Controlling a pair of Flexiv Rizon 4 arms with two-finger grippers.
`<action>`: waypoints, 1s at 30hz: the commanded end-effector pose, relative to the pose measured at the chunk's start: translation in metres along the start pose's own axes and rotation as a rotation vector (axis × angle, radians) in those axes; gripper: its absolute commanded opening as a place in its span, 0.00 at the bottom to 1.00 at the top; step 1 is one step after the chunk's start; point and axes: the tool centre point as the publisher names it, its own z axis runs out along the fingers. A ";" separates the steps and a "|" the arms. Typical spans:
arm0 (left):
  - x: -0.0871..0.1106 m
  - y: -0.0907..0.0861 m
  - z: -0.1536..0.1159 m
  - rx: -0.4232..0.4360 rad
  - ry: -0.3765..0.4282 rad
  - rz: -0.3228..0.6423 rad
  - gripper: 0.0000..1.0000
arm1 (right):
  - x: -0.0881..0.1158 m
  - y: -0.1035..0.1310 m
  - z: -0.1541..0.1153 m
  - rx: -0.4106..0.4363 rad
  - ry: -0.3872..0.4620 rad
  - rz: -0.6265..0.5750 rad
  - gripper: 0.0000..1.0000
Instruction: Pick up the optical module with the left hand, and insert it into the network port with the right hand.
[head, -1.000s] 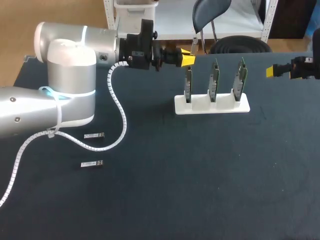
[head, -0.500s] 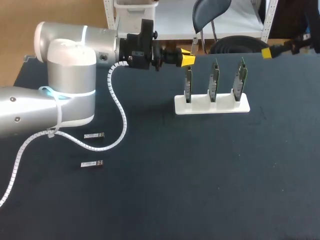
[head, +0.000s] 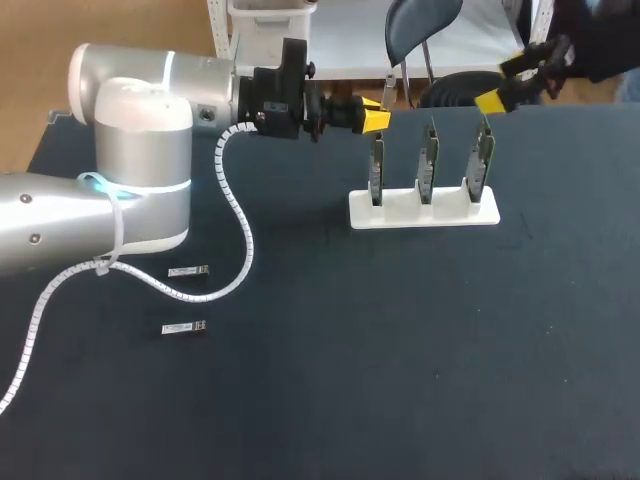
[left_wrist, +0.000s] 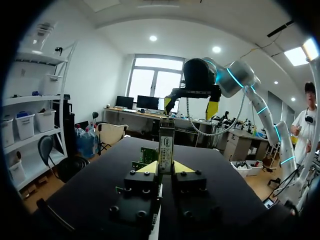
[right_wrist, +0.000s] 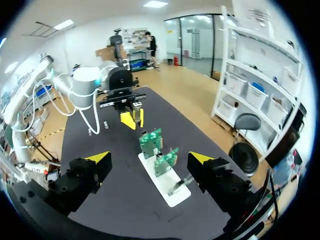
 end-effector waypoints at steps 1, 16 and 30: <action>0.000 0.000 0.000 -0.001 -0.001 0.001 0.00 | -0.006 0.002 0.016 -0.578 0.027 -0.205 1.00; 0.000 0.000 0.000 -0.001 -0.001 0.001 0.00 | -0.031 0.006 0.055 -0.745 0.023 -0.308 1.00; 0.000 0.000 0.000 -0.001 -0.001 0.001 0.00 | -0.045 0.006 0.074 -0.687 -0.047 -0.269 1.00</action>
